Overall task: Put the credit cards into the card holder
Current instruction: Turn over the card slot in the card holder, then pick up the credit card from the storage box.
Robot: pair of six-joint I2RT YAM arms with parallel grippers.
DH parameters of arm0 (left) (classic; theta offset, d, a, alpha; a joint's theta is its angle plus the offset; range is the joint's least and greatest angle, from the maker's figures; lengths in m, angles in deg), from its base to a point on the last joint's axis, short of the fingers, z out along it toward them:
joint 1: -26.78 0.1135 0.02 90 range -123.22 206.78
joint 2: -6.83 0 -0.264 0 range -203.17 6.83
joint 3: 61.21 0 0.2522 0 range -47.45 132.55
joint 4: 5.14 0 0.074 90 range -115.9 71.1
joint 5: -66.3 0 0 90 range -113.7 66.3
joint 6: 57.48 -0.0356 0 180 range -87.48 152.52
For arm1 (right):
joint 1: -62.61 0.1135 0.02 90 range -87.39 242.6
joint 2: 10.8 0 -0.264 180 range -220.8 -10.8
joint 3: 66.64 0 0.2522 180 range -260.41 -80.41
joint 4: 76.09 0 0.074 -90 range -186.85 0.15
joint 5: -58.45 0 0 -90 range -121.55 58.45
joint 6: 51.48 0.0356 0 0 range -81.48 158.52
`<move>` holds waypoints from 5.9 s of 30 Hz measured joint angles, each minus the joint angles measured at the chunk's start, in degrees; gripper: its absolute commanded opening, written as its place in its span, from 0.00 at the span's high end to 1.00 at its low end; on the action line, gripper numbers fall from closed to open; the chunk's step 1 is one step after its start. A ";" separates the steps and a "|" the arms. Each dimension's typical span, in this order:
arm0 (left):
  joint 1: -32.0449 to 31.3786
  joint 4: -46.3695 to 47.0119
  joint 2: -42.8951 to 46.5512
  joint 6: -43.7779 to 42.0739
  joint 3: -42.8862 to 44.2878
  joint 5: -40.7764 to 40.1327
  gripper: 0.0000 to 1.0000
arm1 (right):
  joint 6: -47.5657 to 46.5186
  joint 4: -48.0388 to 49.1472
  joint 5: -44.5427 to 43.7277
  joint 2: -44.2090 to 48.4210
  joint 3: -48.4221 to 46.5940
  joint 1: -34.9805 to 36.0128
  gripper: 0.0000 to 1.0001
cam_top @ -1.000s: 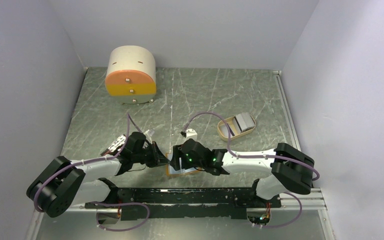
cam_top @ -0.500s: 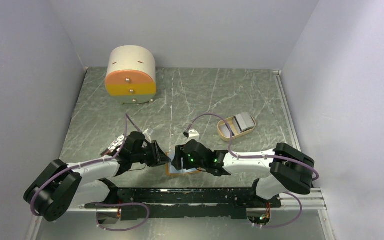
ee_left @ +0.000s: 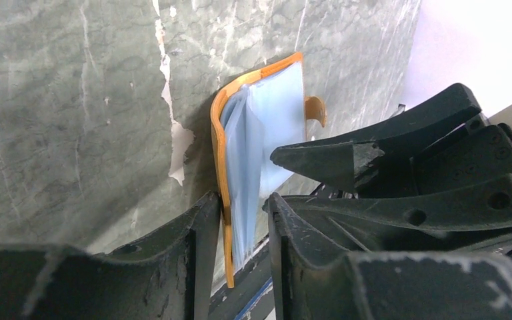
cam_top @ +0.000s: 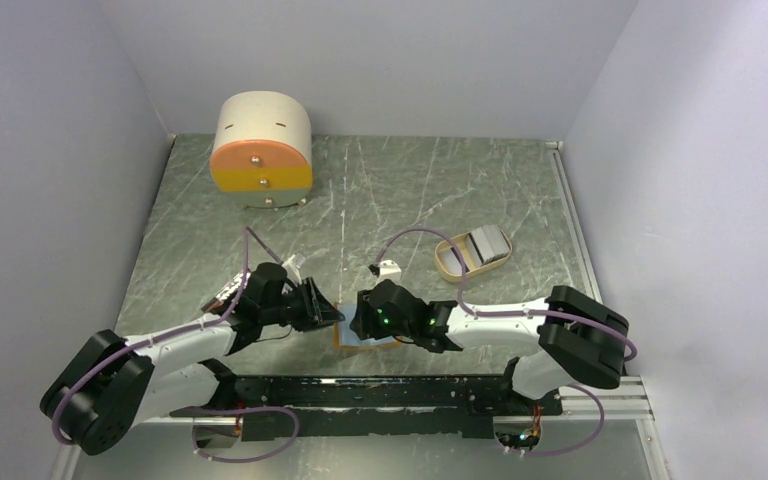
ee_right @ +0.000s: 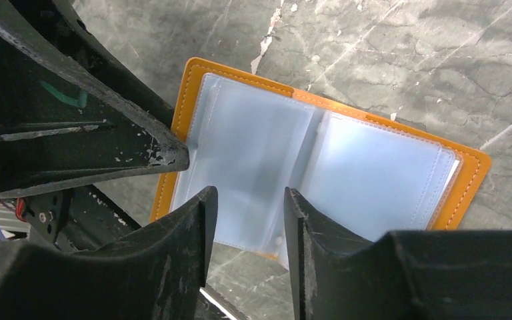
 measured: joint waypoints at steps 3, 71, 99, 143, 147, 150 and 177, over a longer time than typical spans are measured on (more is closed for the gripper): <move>0.00 1.42 -0.31 0.00 -0.02 0.66 0.62 | -0.31 0.28 0.07 -0.76 -0.22 0.00 0.61; -2.08 14.05 -14.38 -0.07 1.01 5.88 0.91 | -4.13 2.91 7.82 -1.03 3.17 -6.95 0.63; -2.54 5.84 -5.81 -2.82 1.90 2.10 0.91 | -29.40 -32.74 -22.77 2.75 -21.31 -27.98 0.39; -2.56 3.54 -4.92 -3.93 0.87 1.66 0.91 | -50.97 -20.65 -34.53 -14.14 -16.28 -38.18 0.42; -2.56 3.52 -5.75 -4.07 0.90 1.66 0.91 | -50.95 -20.65 -34.69 -14.14 -16.33 -38.07 0.43; -2.56 3.52 -5.75 -4.11 0.90 1.66 0.91 | -50.90 -20.74 -34.75 -14.14 -16.48 -38.07 0.45; -2.56 3.54 -5.73 -4.09 0.90 1.66 0.91 | -48.15 -24.13 -32.96 -11.08 -17.64 -37.83 0.74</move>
